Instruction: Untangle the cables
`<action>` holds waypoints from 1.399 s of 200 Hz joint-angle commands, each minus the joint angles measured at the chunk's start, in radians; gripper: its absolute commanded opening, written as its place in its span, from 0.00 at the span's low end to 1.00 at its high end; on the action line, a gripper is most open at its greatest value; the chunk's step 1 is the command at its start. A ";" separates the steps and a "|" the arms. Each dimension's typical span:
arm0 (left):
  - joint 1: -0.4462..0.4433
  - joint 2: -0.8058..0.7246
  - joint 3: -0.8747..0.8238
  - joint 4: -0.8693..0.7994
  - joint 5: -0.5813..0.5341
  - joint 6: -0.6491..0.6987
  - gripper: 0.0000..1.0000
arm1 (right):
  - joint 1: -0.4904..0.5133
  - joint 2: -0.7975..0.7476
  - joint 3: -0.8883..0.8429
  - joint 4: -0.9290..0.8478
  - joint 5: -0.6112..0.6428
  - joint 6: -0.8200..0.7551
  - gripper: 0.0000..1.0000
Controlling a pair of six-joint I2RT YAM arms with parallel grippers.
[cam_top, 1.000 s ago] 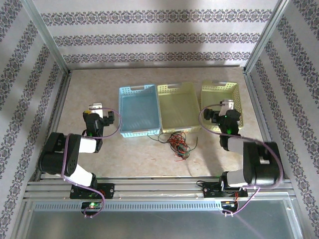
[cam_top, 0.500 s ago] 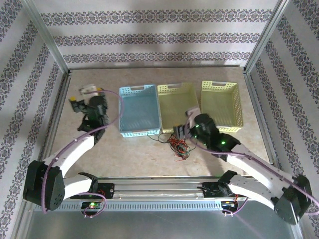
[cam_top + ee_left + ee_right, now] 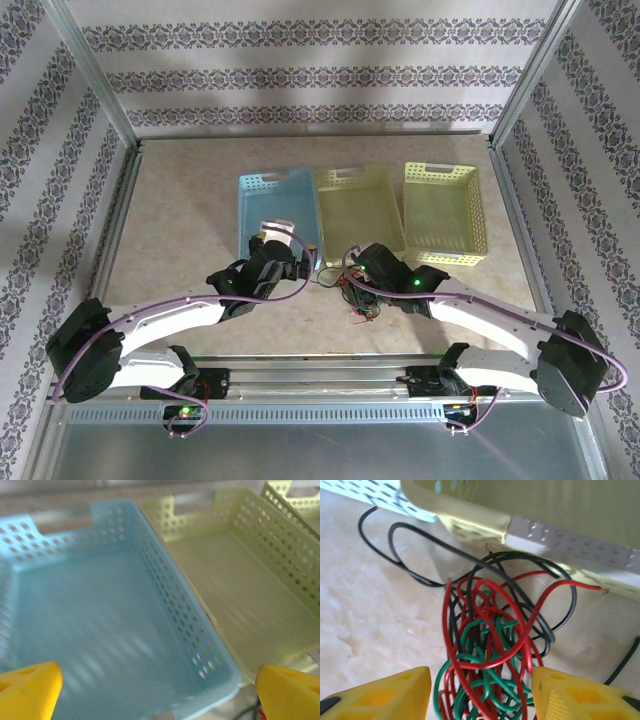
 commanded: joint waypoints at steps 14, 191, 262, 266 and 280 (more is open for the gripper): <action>-0.008 0.003 -0.030 0.000 0.129 -0.153 0.99 | -0.013 -0.047 -0.007 -0.051 -0.093 -0.028 0.57; -0.098 0.237 0.106 -0.020 0.509 0.140 0.99 | -0.128 -0.065 0.002 -0.001 -0.282 -0.004 0.00; -0.098 0.400 0.180 0.133 0.579 0.133 0.99 | -0.285 -0.186 -0.003 0.116 -0.470 0.153 0.00; -0.098 0.404 0.182 0.141 0.577 0.130 0.99 | -0.295 -0.193 -0.006 0.123 -0.479 0.163 0.00; -0.097 0.430 0.193 0.155 0.572 0.127 0.99 | -0.332 -0.218 -0.018 0.156 -0.507 0.200 0.00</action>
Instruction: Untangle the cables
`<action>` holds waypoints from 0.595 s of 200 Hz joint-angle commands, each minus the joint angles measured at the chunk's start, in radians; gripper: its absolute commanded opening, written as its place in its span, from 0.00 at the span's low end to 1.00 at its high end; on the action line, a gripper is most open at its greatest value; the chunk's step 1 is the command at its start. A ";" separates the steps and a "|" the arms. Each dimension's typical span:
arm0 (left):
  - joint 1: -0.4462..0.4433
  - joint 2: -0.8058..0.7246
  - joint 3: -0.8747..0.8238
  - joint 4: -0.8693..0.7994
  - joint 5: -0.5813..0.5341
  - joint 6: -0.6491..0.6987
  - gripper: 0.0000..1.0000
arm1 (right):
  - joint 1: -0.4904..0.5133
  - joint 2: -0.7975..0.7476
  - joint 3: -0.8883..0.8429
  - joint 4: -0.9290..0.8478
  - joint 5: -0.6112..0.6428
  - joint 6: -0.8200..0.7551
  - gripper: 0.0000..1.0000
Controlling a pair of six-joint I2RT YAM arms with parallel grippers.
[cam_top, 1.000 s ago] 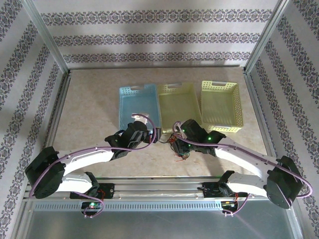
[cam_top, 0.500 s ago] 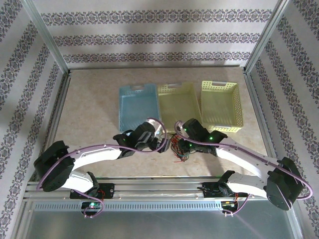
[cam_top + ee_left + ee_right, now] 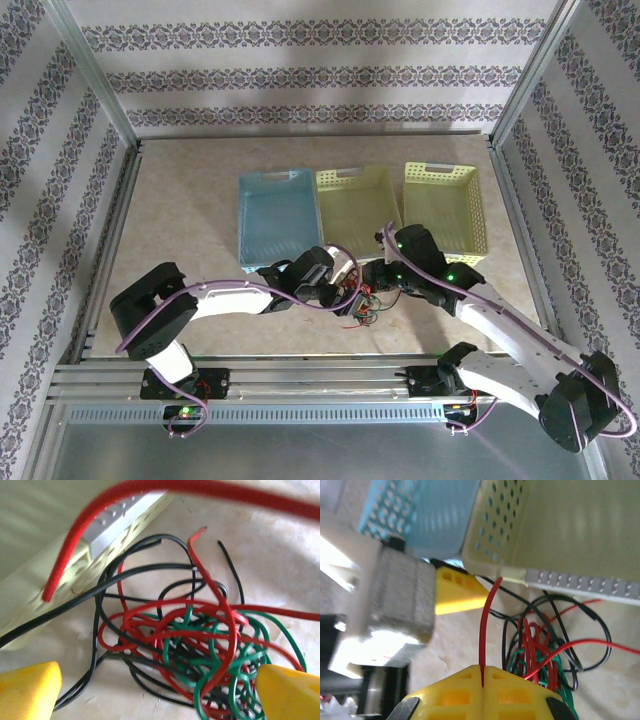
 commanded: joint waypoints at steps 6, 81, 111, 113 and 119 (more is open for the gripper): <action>-0.010 0.046 0.040 0.081 0.014 0.004 0.99 | -0.061 -0.056 -0.013 0.102 -0.105 0.111 0.00; -0.001 0.136 0.076 0.080 -0.001 -0.004 0.74 | -0.240 -0.220 -0.074 0.304 -0.147 0.341 0.00; 0.001 0.162 0.082 0.082 -0.004 -0.005 0.64 | -0.288 -0.275 -0.070 0.351 -0.142 0.407 0.00; 0.001 0.162 0.081 0.083 -0.002 -0.004 0.64 | -0.291 -0.278 -0.069 0.354 -0.142 0.411 0.00; 0.002 0.164 0.079 0.086 0.000 -0.004 0.63 | -0.297 -0.284 -0.065 0.359 -0.143 0.421 0.00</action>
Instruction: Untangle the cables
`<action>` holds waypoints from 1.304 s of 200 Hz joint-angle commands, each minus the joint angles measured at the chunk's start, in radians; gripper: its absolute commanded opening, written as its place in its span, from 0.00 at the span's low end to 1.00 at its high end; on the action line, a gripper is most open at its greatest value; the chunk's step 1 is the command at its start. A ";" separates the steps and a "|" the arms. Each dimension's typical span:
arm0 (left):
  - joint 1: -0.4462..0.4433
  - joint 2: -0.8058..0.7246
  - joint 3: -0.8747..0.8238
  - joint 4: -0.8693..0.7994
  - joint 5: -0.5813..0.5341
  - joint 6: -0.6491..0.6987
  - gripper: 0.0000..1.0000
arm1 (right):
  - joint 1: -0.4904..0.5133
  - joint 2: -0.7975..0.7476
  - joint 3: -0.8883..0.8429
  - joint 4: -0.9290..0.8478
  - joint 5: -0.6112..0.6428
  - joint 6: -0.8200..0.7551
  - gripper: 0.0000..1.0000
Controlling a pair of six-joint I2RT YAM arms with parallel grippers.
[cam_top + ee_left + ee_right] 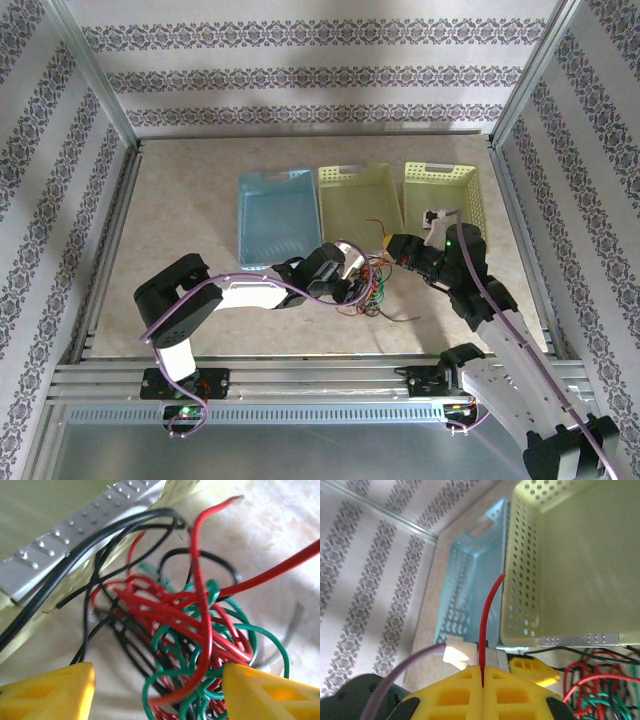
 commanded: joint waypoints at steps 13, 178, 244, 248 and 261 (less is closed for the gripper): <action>0.003 0.039 -0.002 -0.005 -0.008 0.005 0.60 | -0.033 -0.056 0.024 0.150 -0.024 0.109 0.00; 0.016 -0.176 -0.069 -0.030 0.265 0.083 0.99 | -0.006 0.009 0.014 0.165 -0.051 0.146 0.00; 0.017 0.092 0.102 0.092 0.259 0.016 0.48 | 0.024 -0.014 -0.023 0.165 -0.007 0.179 0.00; 0.017 0.097 0.105 0.090 0.256 0.016 0.39 | 0.023 -0.018 -0.024 0.158 -0.001 0.176 0.00; 0.023 0.095 0.096 0.085 0.253 0.017 0.13 | 0.020 -0.031 -0.020 0.128 0.028 0.169 0.00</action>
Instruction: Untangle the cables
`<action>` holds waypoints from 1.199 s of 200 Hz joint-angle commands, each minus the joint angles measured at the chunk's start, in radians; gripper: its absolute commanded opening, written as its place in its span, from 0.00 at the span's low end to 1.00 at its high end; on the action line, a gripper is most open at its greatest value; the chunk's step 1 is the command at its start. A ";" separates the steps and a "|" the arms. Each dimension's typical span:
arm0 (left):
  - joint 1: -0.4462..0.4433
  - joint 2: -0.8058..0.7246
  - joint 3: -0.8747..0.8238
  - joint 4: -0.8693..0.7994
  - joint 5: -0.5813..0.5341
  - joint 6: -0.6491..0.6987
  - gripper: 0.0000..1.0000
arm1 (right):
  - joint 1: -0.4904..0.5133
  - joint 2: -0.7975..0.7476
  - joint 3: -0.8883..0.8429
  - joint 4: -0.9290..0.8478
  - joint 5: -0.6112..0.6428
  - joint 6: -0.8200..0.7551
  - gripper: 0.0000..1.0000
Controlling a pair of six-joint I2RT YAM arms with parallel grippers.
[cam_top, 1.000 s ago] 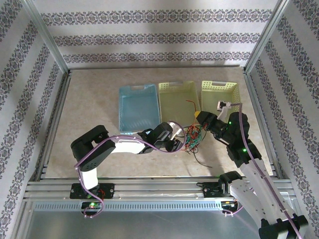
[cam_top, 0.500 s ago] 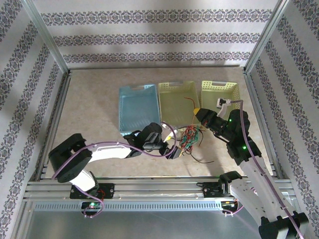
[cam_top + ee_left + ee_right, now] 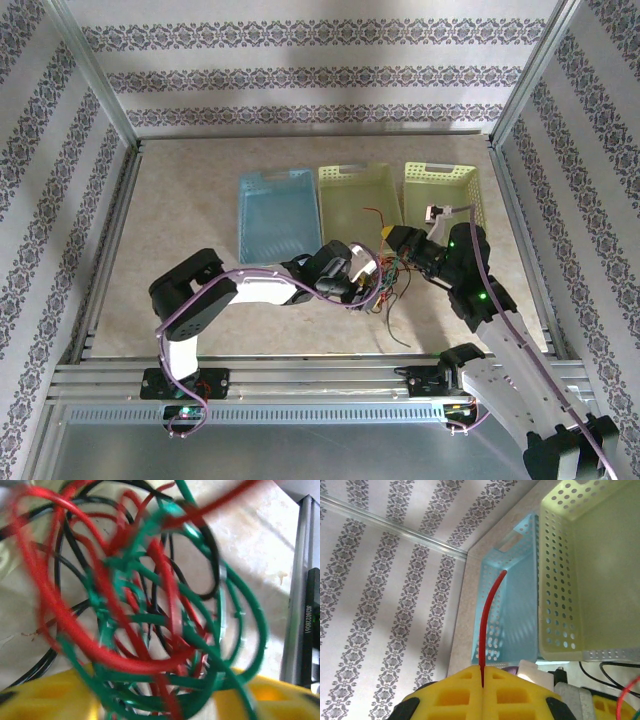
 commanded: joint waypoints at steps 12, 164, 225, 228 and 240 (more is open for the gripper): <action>0.020 -0.022 -0.004 0.045 0.011 -0.011 0.00 | 0.002 -0.053 0.005 -0.036 0.096 -0.001 0.00; 0.065 -0.546 -0.452 -0.168 -0.262 0.021 0.00 | -0.231 -0.159 0.149 -0.364 0.509 -0.174 0.00; 0.067 -0.527 -0.481 -0.199 -0.372 -0.004 0.00 | -0.303 -0.120 0.320 -0.397 0.628 -0.336 0.00; 0.067 -0.526 -0.483 -0.197 -0.374 -0.004 0.00 | -0.310 -0.117 0.331 -0.397 0.631 -0.342 0.00; 0.067 -0.517 -0.483 -0.192 -0.384 -0.012 0.00 | -0.333 -0.102 0.369 -0.393 0.632 -0.364 0.00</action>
